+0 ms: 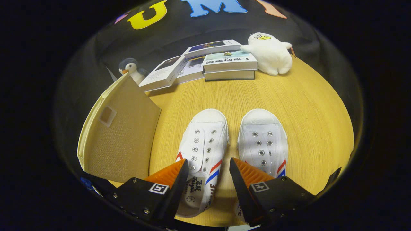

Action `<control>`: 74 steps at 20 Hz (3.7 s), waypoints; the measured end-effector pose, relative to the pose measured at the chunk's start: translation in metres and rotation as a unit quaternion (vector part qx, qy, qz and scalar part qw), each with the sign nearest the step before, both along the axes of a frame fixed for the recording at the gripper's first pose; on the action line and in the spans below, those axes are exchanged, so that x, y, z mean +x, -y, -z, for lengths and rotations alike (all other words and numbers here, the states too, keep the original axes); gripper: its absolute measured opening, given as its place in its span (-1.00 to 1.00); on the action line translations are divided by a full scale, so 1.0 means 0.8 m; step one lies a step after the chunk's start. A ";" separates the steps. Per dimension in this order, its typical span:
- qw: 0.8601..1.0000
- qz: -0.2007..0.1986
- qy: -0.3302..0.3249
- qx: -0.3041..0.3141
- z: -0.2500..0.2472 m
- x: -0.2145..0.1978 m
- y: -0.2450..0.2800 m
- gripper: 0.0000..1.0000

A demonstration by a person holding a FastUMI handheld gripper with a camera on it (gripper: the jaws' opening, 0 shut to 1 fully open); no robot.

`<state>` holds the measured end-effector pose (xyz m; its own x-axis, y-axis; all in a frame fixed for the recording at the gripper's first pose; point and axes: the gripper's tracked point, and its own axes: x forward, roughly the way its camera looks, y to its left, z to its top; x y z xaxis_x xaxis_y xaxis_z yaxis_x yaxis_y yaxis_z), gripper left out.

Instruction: Open the storage box then place both shoes into the box .Put the left shoe in first, then the right shoe, with the right side of both shoes facing outward in a uniform manner.

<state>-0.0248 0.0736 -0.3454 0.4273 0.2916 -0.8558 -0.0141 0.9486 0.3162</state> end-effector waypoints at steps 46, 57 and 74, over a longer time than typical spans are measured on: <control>0.985 0.037 0.001 0.170 -0.213 0.069 -0.173 -0.99; 0.988 0.005 -0.021 0.152 -0.169 0.068 -0.288 -0.99; 0.994 -0.019 -0.079 0.073 -0.070 0.046 -0.363 -0.99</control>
<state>0.0118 0.3644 -0.2895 0.2777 0.4308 -0.8587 0.0110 0.8923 0.4512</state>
